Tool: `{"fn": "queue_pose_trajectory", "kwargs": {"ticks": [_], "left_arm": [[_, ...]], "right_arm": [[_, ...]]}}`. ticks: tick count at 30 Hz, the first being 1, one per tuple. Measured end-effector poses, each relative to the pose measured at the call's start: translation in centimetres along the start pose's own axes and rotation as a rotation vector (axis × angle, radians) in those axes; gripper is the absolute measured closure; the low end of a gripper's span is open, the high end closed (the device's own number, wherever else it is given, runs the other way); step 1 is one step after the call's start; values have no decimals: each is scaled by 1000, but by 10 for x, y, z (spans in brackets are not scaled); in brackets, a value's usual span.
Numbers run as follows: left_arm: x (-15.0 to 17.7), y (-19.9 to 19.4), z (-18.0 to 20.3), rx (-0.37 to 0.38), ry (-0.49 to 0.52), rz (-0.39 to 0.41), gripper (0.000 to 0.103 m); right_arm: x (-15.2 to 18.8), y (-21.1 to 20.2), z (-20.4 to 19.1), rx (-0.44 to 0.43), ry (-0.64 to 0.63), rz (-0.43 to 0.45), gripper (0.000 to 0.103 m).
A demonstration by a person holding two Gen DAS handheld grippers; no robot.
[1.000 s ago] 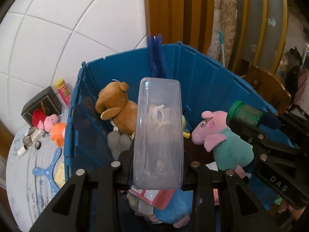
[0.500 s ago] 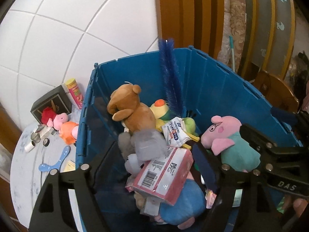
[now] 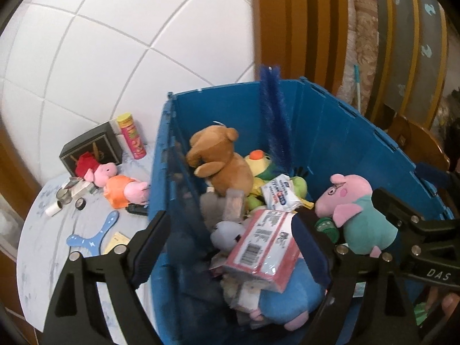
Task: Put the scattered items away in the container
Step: 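Withdraw both tools from the crate back over the table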
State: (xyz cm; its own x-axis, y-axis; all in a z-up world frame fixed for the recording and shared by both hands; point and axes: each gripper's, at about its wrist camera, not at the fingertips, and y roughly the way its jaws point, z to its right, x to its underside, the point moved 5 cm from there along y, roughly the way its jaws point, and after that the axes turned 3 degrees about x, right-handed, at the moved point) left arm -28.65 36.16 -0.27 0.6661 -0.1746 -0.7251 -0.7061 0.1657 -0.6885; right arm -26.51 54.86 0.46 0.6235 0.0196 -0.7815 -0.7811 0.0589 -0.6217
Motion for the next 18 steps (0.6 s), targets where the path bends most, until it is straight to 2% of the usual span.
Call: {"fn": "queue_pose_trajectory", "kwargs": {"ticks": [7,13,18], "left_arm": [[12,-27,-48,-53,-48,44,17],[37,-50,-128,-117,-122,66,17],[65,-67,-215,-178,-187,67,17]], "right_arm": [[-4,-14,-36,-20,-21,33,0],[-8,-19,-96,-56,-47,49,0],[-12,-28,-172,-121,-70,74,0]]}}
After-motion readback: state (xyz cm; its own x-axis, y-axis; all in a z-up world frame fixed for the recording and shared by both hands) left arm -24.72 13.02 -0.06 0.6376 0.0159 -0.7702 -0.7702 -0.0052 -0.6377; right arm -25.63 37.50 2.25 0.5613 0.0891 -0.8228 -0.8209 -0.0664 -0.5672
